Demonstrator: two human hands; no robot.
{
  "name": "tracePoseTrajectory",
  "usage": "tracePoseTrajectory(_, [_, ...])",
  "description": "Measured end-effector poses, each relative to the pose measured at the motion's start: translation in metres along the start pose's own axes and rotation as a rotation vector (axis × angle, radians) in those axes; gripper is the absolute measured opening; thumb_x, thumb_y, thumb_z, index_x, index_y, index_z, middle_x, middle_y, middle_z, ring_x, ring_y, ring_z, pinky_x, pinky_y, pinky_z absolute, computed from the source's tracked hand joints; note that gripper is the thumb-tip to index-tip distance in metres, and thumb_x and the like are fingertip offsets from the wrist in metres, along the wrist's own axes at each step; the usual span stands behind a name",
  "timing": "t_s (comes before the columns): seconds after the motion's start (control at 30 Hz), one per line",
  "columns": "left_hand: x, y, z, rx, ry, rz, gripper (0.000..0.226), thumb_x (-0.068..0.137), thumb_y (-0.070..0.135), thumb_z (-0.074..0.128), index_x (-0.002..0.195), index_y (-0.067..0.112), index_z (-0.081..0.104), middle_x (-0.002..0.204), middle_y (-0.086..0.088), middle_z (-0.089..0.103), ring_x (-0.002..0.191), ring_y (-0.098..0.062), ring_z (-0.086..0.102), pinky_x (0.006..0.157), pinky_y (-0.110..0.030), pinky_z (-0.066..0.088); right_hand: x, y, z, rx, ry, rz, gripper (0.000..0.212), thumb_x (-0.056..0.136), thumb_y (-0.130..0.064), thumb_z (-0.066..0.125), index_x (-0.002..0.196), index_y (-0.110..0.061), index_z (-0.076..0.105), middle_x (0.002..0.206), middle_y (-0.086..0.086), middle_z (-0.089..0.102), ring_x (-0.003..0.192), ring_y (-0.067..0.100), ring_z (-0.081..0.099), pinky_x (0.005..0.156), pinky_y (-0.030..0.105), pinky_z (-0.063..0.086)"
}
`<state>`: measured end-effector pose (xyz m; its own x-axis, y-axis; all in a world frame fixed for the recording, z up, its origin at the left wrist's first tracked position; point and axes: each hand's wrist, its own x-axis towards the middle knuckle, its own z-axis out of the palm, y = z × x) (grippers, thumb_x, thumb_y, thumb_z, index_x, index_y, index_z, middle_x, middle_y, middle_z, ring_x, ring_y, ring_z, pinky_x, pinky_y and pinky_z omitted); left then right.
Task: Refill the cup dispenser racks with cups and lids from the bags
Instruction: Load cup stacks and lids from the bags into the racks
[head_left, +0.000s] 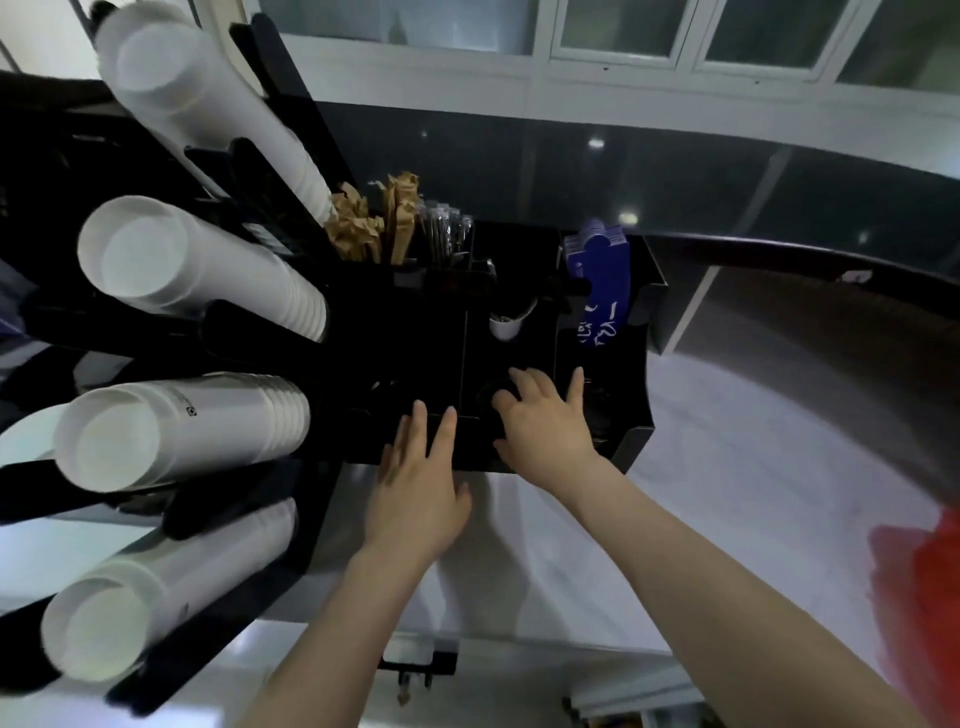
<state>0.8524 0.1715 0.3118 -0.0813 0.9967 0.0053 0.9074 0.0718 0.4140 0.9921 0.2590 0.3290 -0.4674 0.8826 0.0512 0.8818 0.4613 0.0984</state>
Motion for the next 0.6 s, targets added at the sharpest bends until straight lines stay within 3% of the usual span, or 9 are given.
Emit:
tracePoseTrajectory(0.07, [0.000, 0.000, -0.002, 0.008, 0.001, -0.004, 0.079, 0.094, 0.031, 0.050, 0.152, 0.028, -0.003, 0.160, -0.005, -0.014, 0.148, -0.023, -0.007, 0.118, -0.037, 0.007, 0.010, 0.001, -0.005, -0.014, -0.056, 0.005, 0.062, 0.082, -0.040, 0.068, 0.131, -0.014, 0.042, 0.156, 0.021, 0.018, 0.146, 0.035, 0.008, 0.106, 0.072, -0.005])
tracePoseTrajectory(0.1, [0.000, 0.000, -0.003, 0.017, 0.001, -0.003, 0.079, 0.094, 0.031, 0.050, 0.152, 0.028, -0.003, 0.160, -0.005, -0.014, 0.148, -0.023, -0.007, 0.118, -0.036, 0.007, 0.013, 0.001, -0.007, -0.003, -0.085, 0.009, 0.065, 0.080, -0.041, 0.070, 0.130, -0.013, 0.039, 0.154, 0.022, 0.021, 0.145, 0.037, 0.011, 0.105, 0.072, -0.006])
tracePoseTrajectory(0.2, [0.000, 0.000, -0.004, 0.032, -0.001, -0.001, 0.079, 0.094, 0.030, 0.050, 0.152, 0.029, -0.003, 0.160, -0.004, -0.012, 0.148, -0.024, -0.006, 0.118, -0.037, 0.007, 0.017, 0.005, -0.010, 0.120, -0.101, 0.034, 0.061, 0.075, -0.036, 0.072, 0.121, -0.016, 0.037, 0.126, 0.012, 0.048, 0.128, 0.035, 0.039, 0.105, 0.073, -0.004])
tracePoseTrajectory(0.27, [0.000, -0.001, -0.005, 0.035, 0.001, 0.004, 0.079, 0.094, 0.029, 0.050, 0.152, 0.030, -0.003, 0.161, -0.003, -0.011, 0.148, -0.024, -0.005, 0.118, -0.037, 0.006, 0.015, 0.009, -0.011, 0.210, -0.046, 0.032, 0.062, 0.072, -0.034, 0.072, 0.122, -0.020, 0.037, 0.120, 0.004, 0.049, 0.118, 0.029, 0.047, 0.106, 0.072, -0.002])
tracePoseTrajectory(0.6, [-0.001, -0.012, -0.008, 0.010, -0.026, 0.051, 0.079, 0.093, 0.028, 0.051, 0.151, 0.035, -0.003, 0.160, 0.002, -0.013, 0.148, -0.021, -0.006, 0.117, -0.038, 0.009, 0.005, 0.020, -0.024, 0.454, 0.138, 0.016, 0.085, 0.070, -0.034, 0.073, 0.143, -0.026, 0.030, 0.144, -0.002, 0.042, 0.131, 0.026, 0.040, 0.113, 0.061, 0.016])
